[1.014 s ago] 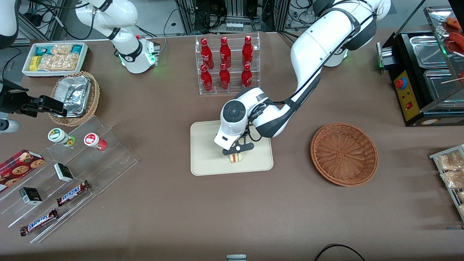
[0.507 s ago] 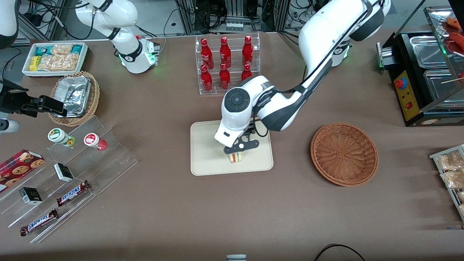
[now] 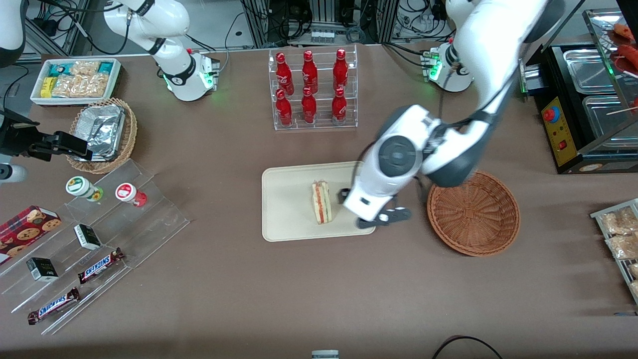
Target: Place sandwich from basket to tray
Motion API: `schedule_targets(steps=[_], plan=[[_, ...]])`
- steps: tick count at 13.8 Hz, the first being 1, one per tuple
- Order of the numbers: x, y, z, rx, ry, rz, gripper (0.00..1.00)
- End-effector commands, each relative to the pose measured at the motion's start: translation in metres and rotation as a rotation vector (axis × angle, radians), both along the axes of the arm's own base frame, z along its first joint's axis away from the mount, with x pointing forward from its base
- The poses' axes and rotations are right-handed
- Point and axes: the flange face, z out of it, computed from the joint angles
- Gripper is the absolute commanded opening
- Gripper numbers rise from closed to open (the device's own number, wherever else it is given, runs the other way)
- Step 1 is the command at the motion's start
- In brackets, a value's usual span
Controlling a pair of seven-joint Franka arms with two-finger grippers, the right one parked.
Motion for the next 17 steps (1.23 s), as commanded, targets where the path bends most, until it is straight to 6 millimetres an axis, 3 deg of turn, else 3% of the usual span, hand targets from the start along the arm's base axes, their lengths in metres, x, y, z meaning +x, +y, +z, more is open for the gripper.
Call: schedule_targets(steps=[1,4,7,11,13,17], plan=[[0.001,0.044,0.028,0.000,0.020,-0.068,1.00],[0.003,0.077,0.041,0.013,0.022,-0.098,1.00],[-0.003,0.096,0.052,0.033,0.009,-0.108,1.00],[-0.012,0.152,0.061,0.042,0.020,-0.146,1.00],[-0.017,0.185,0.076,0.046,0.019,-0.177,1.00],[-0.042,0.229,0.110,0.055,0.079,-0.247,1.00]])
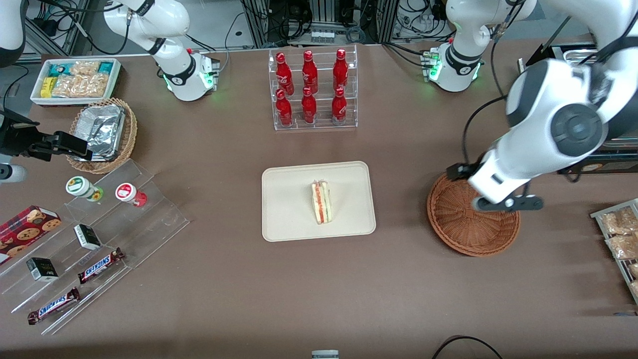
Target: Place sandwich from basket to tray
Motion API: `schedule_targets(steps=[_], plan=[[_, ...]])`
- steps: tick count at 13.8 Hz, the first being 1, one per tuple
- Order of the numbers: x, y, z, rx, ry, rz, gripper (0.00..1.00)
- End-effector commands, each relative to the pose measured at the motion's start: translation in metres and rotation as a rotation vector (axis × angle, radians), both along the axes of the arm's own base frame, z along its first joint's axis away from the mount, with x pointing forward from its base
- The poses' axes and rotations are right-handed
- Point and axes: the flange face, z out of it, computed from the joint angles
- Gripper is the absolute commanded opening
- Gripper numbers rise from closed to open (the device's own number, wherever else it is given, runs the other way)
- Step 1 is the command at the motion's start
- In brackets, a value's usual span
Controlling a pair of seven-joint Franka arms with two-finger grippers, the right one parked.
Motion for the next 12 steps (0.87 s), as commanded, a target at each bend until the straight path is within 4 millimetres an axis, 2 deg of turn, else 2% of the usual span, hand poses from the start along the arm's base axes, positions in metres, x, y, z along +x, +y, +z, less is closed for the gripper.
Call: schedule_targets(steps=[1,3,5,8,10,12], plan=[[-0.029,0.021,0.026,0.008,0.034,-0.034,1.00],[-0.038,0.034,0.035,0.015,0.036,-0.030,1.00],[-0.057,0.052,0.047,0.022,0.025,-0.029,1.00],[-0.082,0.078,0.079,0.038,0.050,0.015,1.00],[-0.091,0.091,0.099,0.042,0.046,0.043,1.00],[-0.095,0.095,0.106,0.043,0.036,0.053,1.00]])
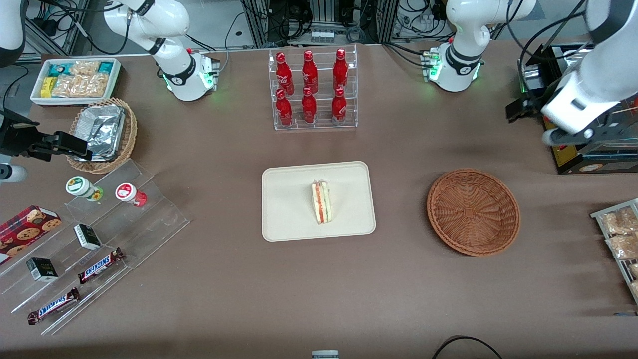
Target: Place sandwich from basket to tray
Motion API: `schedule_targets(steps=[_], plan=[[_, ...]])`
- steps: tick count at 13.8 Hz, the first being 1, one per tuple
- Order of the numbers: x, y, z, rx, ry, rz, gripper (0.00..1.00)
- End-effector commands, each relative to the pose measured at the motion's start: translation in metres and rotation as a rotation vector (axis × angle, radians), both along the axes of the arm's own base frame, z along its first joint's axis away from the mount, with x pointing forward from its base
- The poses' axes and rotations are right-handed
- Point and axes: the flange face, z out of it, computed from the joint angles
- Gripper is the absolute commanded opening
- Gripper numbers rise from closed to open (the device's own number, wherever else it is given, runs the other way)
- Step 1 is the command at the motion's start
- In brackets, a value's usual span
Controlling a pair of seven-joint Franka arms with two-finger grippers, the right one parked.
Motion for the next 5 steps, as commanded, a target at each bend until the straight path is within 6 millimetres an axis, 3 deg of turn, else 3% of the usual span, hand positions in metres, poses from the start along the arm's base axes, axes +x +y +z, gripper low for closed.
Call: schedule_targets(steps=[1,5], plan=[[-0.0090,0.0138,0.0067,-0.015,0.001,0.020,1.00],[-0.0089,0.0207,0.0067,-0.015,0.001,0.033,1.00]])
